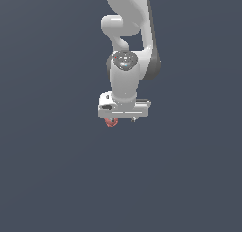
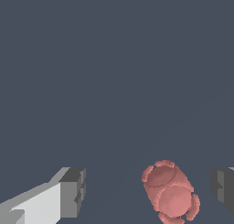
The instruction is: Pick up the object and move it to a goal position.
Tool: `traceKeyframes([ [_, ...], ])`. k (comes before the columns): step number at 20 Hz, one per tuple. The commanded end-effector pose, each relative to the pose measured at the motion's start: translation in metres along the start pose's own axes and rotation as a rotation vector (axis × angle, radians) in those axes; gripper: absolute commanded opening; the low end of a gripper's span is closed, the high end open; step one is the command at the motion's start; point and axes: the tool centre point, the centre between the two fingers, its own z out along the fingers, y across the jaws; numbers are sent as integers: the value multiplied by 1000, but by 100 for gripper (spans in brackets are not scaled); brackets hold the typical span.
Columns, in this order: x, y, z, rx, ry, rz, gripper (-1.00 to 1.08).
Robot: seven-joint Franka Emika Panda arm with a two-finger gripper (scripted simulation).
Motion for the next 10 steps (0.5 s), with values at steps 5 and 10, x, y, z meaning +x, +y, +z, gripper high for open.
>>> traceKeyframes([
  [5, 4, 10, -7, 1, 14, 21, 100],
  [10, 11, 31, -19, 4, 41, 62, 100],
])
